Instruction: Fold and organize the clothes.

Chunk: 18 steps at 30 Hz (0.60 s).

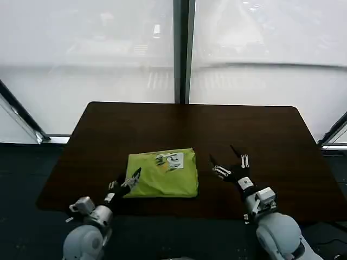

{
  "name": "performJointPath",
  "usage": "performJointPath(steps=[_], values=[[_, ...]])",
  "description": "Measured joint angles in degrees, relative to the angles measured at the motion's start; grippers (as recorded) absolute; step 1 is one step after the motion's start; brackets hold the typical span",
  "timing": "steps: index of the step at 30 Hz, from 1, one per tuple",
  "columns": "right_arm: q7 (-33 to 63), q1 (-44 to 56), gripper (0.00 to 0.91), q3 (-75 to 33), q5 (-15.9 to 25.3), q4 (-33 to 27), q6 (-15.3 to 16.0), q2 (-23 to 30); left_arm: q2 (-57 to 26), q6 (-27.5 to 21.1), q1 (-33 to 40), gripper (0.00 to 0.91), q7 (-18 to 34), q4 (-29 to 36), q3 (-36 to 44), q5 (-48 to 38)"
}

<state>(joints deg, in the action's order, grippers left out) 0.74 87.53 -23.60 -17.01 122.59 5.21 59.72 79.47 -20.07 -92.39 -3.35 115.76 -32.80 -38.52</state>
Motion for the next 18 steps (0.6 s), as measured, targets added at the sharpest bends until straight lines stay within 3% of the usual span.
performJointPath(steps=[11,18], values=[[0.0,0.1,0.878,-0.6,0.0,-0.4,-0.2,0.5,-0.6,-2.2,0.7,0.0,0.7,1.1,-0.4,-0.4],[0.1,-0.9,0.878,-0.3,0.0,-1.4,-0.6,1.6,-5.3,-4.3,1.7,0.0,2.0,4.3,-4.0,-0.2]])
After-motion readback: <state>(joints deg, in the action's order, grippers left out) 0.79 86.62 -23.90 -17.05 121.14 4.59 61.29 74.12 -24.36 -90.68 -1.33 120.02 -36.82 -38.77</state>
